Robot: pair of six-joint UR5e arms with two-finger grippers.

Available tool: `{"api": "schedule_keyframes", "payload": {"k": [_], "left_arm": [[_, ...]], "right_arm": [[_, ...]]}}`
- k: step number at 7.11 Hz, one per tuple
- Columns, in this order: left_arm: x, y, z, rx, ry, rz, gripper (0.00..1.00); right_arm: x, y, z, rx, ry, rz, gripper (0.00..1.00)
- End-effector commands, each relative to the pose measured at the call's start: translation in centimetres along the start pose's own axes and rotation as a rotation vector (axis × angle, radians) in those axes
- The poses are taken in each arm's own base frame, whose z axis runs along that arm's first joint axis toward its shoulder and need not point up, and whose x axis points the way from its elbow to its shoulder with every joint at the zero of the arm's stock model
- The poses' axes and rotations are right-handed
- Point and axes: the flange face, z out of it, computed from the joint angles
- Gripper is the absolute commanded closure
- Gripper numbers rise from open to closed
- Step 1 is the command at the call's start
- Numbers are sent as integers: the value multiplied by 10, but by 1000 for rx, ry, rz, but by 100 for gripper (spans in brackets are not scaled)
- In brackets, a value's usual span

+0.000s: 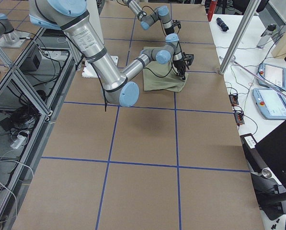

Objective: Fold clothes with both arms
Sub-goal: 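Lay the hem down near the collar with both grippers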

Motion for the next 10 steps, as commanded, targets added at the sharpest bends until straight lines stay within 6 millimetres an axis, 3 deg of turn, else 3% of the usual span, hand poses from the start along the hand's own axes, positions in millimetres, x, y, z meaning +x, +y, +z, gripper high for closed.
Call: {"api": "schedule_keyframes", "payload": {"k": [1,2,3,4,5,6,7,8,9,10], "left_arm": [[-1,0,2,0,-1,0,100],[-1,1,3,-2,-2,1,100],[-3,3,5,-2,-9,16,40],[-2,1,1,-3,0,146,0],[1,0,-15,5,25,207,0],[4,1,-24,6,47,215,0],[-9,19,-43,-3,70,209,0],[-36,47,-58,-13,97,195,0],[-54,93,-60,-43,162,145,0],[-57,123,-60,-74,194,94,0]], "right_arm": [[4,1,14,-10,25,-5,100],[5,10,18,-15,31,-15,100],[9,24,27,-23,45,-33,22],[5,34,27,-10,15,-61,0],[4,24,12,-27,-28,-124,0],[18,16,4,-52,-49,-176,0],[26,15,-6,-47,-67,-175,0],[28,15,-6,-48,-65,-175,0],[27,16,-8,-47,-70,-176,0],[27,15,-9,-45,-71,-176,0]]}}
